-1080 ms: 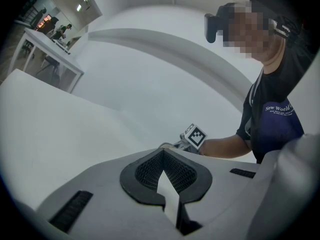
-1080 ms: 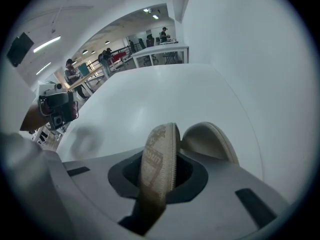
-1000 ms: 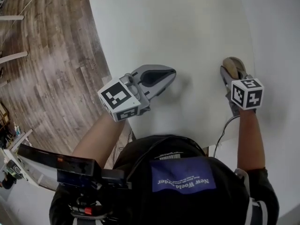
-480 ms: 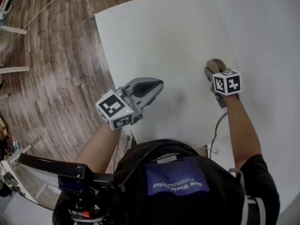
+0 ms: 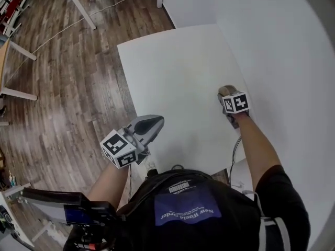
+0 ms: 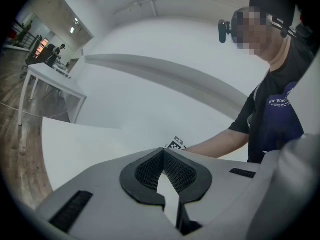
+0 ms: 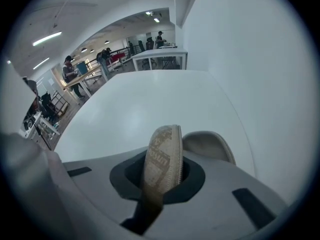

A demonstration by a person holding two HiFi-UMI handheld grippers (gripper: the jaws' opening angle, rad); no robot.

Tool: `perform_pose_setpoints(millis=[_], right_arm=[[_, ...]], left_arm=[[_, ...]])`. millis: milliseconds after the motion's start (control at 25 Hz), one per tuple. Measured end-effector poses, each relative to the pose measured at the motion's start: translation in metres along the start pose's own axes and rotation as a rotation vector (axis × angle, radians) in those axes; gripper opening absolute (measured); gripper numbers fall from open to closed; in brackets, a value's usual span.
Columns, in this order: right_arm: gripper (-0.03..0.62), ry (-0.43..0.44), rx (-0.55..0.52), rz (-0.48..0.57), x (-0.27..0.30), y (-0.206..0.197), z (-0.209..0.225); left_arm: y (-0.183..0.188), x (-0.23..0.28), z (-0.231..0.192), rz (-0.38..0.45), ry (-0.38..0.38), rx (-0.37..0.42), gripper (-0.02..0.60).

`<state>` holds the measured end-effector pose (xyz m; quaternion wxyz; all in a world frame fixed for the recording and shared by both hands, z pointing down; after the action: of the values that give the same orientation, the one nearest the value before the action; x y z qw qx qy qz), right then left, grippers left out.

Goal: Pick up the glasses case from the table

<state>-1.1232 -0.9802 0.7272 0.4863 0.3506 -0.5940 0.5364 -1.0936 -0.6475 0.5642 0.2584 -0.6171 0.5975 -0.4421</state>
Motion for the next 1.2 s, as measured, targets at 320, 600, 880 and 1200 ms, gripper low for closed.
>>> perform_pose_setpoints(millis=[320, 600, 880, 1200], right_arm=[[0.021, 0.031, 0.060, 0.206, -0.110, 0.016, -0.068], [0.023, 0.039, 0.122, 0.329, -0.204, -0.030, -0.154], [0.023, 0.074, 0.149, 0.414, -0.240, -0.065, -0.169], [0.023, 0.126, 0.072, 0.517, -0.296, -0.105, -0.149]], left_arm=[[0.017, -0.084, 0.047, 0.049, 0.036, 0.003, 0.003], [0.024, -0.164, 0.108, 0.086, 0.006, 0.083, 0.003], [0.031, -0.168, 0.136, 0.070, -0.018, 0.106, 0.003], [0.036, -0.141, 0.202, 0.091, 0.027, 0.147, 0.003]])
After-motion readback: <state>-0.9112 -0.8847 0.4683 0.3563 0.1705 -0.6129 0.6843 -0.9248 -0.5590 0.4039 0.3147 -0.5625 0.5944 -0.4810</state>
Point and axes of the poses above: the fingertips, and each gripper's own axes: x forward along the fingers, z to its right, y out of its top, the point moved 3 cm from there along -x, backward along the fingers, and after that the axes turned 10 degrees about -z, right-handed, at the moved point
